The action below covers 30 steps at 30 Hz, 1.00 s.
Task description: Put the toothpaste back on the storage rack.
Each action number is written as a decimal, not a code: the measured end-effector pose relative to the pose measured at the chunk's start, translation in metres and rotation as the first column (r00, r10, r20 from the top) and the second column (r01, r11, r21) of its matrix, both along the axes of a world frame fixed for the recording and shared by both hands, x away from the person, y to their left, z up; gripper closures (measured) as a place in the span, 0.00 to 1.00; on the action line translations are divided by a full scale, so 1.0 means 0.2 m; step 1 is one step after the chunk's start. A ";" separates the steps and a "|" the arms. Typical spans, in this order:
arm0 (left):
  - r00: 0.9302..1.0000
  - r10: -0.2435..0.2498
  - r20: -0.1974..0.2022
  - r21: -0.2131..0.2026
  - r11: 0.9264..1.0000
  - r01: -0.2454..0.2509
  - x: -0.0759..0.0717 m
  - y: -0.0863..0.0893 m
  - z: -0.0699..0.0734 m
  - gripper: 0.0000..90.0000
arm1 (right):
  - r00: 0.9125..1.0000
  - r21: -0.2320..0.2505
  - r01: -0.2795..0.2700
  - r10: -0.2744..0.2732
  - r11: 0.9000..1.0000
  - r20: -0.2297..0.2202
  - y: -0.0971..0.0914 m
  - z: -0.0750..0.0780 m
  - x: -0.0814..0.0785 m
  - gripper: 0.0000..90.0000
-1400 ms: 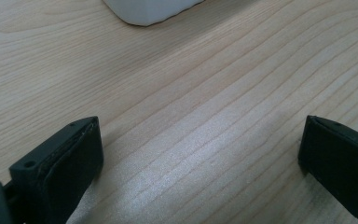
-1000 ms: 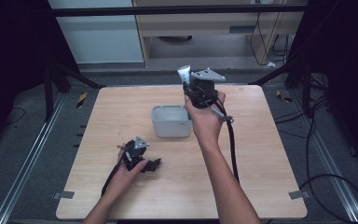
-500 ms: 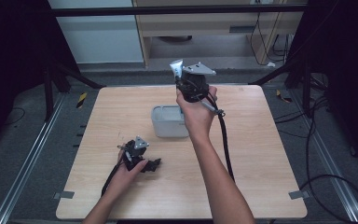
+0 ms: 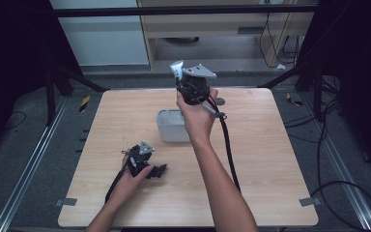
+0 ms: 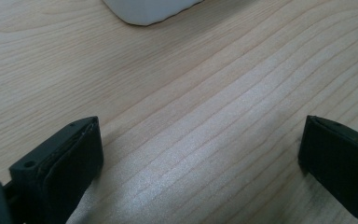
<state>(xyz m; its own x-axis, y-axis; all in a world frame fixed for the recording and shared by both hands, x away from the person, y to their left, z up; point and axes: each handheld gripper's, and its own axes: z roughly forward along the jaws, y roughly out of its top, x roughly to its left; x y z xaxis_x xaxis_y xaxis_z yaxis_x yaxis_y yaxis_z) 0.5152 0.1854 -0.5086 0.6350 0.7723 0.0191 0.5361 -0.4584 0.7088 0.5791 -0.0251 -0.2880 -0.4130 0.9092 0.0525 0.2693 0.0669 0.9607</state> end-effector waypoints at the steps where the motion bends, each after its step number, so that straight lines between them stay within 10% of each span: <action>1: 1.000 0.001 0.000 0.000 1.000 -0.001 0.00 0.00 0.00 0.00 | 1.000 0.000 0.001 -0.001 1.000 0.002 0.00 0.00 0.00 0.89; 30: 1.000 -0.002 0.002 0.003 1.000 0.002 0.00 0.00 0.00 0.00 | 1.000 0.000 -0.019 0.019 1.000 0.001 0.07 -0.06 0.05 0.88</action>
